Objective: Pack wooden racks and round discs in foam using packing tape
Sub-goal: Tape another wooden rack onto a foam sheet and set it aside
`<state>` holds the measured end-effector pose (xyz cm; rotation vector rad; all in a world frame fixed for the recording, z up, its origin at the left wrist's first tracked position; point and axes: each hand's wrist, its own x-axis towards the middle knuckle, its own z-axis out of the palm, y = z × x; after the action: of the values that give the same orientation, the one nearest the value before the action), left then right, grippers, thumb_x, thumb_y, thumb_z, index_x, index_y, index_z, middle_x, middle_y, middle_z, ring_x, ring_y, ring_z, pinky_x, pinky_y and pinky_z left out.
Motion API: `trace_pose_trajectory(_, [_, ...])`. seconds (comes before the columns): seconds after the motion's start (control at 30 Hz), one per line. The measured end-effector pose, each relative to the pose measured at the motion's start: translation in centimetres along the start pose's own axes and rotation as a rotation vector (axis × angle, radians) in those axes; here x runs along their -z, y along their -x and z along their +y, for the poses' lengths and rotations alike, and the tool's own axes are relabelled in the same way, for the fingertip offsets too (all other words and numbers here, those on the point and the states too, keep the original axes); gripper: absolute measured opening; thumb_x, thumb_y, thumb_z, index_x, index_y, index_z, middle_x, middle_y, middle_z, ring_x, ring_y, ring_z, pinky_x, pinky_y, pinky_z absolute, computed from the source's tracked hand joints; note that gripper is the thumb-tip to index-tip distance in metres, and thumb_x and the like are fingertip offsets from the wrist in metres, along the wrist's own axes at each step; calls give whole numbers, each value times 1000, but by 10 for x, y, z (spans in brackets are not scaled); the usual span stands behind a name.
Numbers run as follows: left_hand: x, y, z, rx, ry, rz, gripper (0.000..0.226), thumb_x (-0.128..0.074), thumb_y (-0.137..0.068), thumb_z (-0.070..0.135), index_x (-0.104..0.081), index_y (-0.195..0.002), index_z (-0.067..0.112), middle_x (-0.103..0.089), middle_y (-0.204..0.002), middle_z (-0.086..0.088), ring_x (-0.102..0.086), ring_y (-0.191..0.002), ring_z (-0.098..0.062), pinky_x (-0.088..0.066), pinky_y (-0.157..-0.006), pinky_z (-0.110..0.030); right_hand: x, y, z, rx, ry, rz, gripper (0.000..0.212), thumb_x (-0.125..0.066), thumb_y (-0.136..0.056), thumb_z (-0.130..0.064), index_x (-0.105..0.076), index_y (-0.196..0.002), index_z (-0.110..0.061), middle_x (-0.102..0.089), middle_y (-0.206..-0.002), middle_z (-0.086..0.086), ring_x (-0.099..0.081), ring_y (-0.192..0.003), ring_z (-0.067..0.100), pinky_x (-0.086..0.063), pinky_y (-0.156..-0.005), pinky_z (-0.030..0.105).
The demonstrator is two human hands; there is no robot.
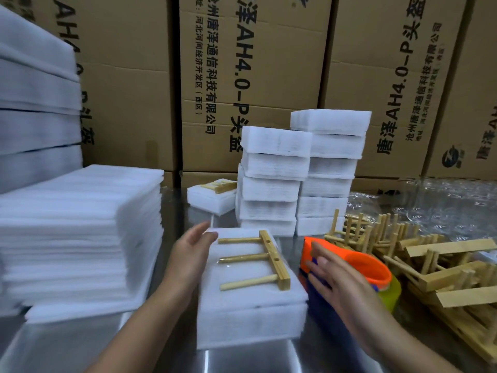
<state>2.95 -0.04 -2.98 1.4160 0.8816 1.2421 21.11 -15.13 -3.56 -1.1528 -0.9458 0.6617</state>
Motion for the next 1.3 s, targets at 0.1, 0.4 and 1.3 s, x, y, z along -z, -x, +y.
trace_pose_trajectory(0.1, [12, 12, -10, 264, -96, -103, 26, -46, -94, 42, -68, -93, 26, -64, -111, 5, -59, -96, -13, -40, -96, -34, -19, -16, 8, -323, -242, 45, 23, -46, -97, -21, -63, -112, -14, -59, -120, -4, -51, -116, 12, -39, -105, 33])
trace_pose_trajectory(0.4, [-9, 29, -5, 344, 178, -226, 50, -54, -82, 58, -58, -123, 28, -68, -114, 6, -65, -102, -13, -49, -91, -34, -32, -25, 26, -426, -436, -68, 34, -63, -71, -36, -78, -87, -11, -73, -91, 17, -72, -76, 28, -57, -61, 32])
trace_pose_trajectory(1.3, [4, -49, -48, 441, 650, -192, 42, -54, -89, 42, -62, -120, 15, -71, -108, -8, -69, -95, -23, -56, -76, -37, -76, -76, -53, 292, 635, -111, 47, -69, -70, -51, -56, -113, -62, -53, -126, -30, -53, -112, -2, -46, -93, 26])
